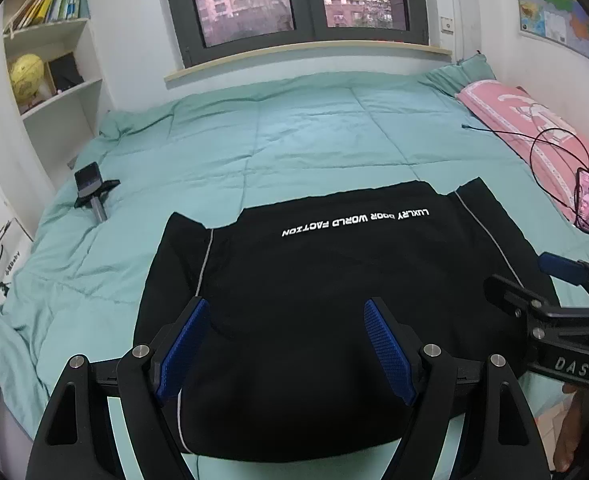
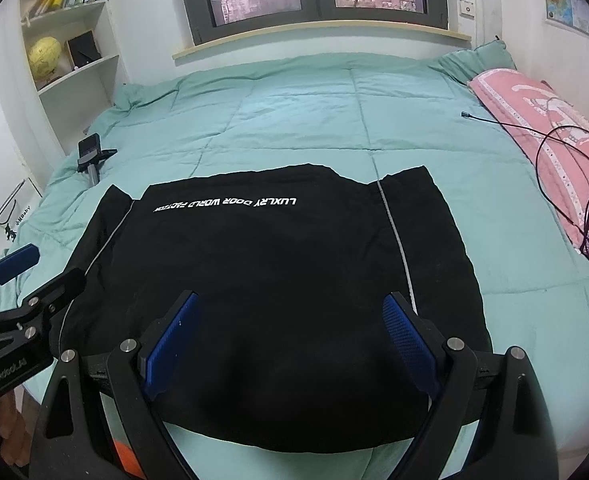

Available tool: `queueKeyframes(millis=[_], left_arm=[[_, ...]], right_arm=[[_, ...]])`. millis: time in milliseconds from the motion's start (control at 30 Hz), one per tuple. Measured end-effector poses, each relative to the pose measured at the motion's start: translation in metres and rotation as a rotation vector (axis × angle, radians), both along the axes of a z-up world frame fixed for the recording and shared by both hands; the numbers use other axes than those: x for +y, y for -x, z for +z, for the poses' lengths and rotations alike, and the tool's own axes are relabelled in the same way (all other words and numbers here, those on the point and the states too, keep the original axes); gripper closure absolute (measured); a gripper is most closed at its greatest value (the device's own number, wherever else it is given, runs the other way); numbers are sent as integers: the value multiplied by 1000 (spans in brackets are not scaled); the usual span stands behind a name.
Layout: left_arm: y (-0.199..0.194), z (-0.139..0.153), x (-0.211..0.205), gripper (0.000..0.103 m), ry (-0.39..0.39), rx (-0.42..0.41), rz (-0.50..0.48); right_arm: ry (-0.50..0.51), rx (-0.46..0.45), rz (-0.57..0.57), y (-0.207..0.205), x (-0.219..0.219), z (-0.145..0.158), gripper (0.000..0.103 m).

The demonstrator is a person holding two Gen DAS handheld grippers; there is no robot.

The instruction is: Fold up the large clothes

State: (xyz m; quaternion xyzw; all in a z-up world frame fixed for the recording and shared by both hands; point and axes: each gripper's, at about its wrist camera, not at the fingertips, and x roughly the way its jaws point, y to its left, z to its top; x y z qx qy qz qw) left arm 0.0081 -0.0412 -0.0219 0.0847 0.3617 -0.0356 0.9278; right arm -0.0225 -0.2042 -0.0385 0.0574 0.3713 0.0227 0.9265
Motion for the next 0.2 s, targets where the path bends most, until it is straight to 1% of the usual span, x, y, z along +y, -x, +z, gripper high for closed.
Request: queueKeyframes(millis=[100,200], left_arm=[[2,4,-4,23,-11,-51,-2],[-1,5,-7,23,-11,-48,-6]], right_arm=[[-14,1,-4,-1,-4,-3,9],[-30,6,-8,-4,-10,-7,9]])
